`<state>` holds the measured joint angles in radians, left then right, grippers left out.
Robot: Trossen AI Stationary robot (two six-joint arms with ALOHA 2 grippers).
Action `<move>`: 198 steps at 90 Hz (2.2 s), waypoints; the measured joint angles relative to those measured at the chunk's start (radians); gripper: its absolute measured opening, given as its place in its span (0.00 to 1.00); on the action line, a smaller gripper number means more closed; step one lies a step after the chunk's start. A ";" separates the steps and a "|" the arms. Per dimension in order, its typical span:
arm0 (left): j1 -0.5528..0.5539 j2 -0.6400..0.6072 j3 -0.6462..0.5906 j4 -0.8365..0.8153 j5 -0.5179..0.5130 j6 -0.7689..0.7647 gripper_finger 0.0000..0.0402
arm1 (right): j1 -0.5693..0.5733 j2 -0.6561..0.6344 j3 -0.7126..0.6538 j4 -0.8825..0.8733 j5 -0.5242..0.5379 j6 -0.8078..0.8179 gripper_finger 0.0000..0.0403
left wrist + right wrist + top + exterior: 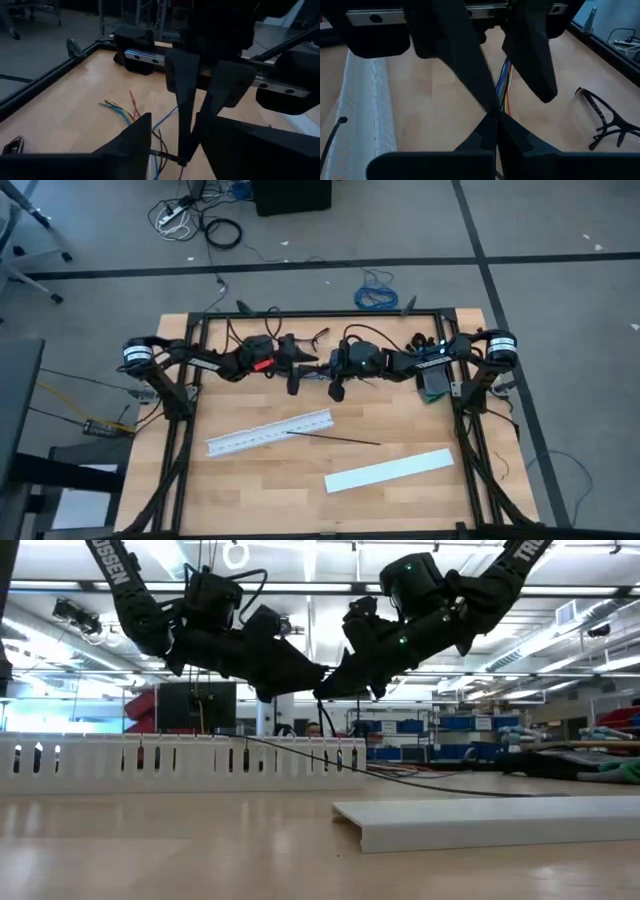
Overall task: Ziptie cables
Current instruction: Wrap the cable wires with the black zip tie
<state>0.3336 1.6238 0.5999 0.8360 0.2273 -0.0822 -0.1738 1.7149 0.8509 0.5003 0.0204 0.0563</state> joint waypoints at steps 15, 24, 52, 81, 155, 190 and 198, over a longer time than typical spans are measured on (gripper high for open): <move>0.000 0.000 0.000 0.001 -0.010 0.009 0.09 | 0.000 0.000 0.000 0.000 0.002 0.000 0.00; 0.000 0.000 0.000 0.003 -0.010 0.029 0.02 | -0.001 0.000 0.000 0.000 0.002 0.000 0.00; 0.000 0.000 0.000 0.003 -0.016 0.048 0.00 | -0.001 0.000 0.000 0.000 0.002 0.003 0.00; 0.000 0.000 0.000 0.006 -0.038 0.046 0.00 | -0.008 0.000 0.000 0.000 0.002 0.003 0.09; 0.000 0.000 0.000 0.048 -0.033 0.022 0.00 | -0.008 0.000 0.000 -0.034 0.003 0.003 0.13; 0.000 0.000 0.000 0.086 -0.032 0.016 0.00 | -0.008 0.000 -0.030 -0.035 0.022 0.012 0.12; 0.000 0.000 0.000 0.111 -0.032 -0.005 0.00 | -0.008 0.000 -0.034 -0.037 0.024 0.018 0.12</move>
<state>0.3340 1.6238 0.5999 0.9473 0.1949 -0.0873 -0.1814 1.7145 0.8165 0.4629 0.0444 0.0742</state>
